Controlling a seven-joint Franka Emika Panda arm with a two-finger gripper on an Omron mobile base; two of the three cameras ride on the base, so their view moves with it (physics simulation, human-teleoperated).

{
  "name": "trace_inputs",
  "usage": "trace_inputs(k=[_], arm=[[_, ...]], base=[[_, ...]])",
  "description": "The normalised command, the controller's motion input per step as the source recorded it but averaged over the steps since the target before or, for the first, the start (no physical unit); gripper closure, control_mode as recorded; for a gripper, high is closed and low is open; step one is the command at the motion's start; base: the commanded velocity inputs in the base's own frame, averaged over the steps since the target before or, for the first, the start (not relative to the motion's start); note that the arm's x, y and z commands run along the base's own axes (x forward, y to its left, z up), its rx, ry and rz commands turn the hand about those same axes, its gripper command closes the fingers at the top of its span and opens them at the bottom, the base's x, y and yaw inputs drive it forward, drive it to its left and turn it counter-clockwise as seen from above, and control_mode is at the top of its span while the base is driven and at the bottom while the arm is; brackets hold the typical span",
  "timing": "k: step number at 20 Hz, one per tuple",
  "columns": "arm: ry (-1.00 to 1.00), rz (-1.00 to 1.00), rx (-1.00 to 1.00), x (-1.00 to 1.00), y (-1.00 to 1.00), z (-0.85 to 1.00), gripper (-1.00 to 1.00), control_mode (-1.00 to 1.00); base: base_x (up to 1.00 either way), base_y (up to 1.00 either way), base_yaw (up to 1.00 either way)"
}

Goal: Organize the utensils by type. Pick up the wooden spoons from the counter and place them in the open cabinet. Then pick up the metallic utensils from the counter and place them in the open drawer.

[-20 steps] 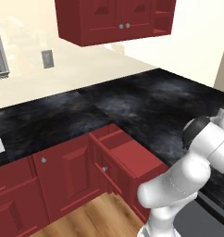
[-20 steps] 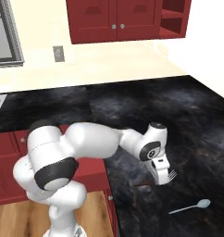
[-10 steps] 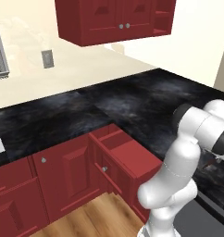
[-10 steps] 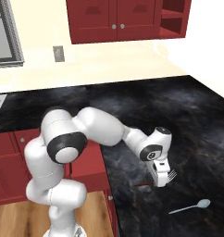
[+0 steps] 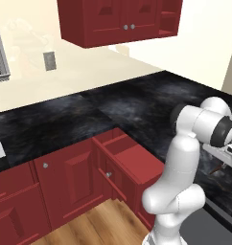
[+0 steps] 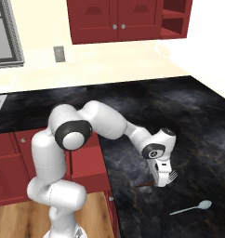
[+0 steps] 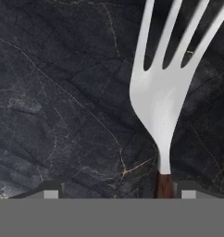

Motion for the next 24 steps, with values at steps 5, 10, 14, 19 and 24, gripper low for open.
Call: trace_inputs(k=[5,10,14,19,24], arm=[[-0.08,-0.08,0.0,-0.12,0.0,-0.36,-1.0,-1.0],[-0.22,-0.08,0.0,-0.39,-0.03,-0.3,-1.0,-1.0],[-0.19,-0.11,0.0,-0.31,0.0,-0.24,-1.0,-1.0],[0.03,-0.1,-0.06,-0.03,0.04,-0.09,-1.0,-1.0],[0.14,-0.05,-0.11,-0.09,0.02,0.0,-1.0,-1.0]], base=[[0.0,0.0,0.0],[0.0,0.0,0.0],[0.0,0.0,0.0],[0.0,0.0,0.0],[0.0,0.0,0.0]])
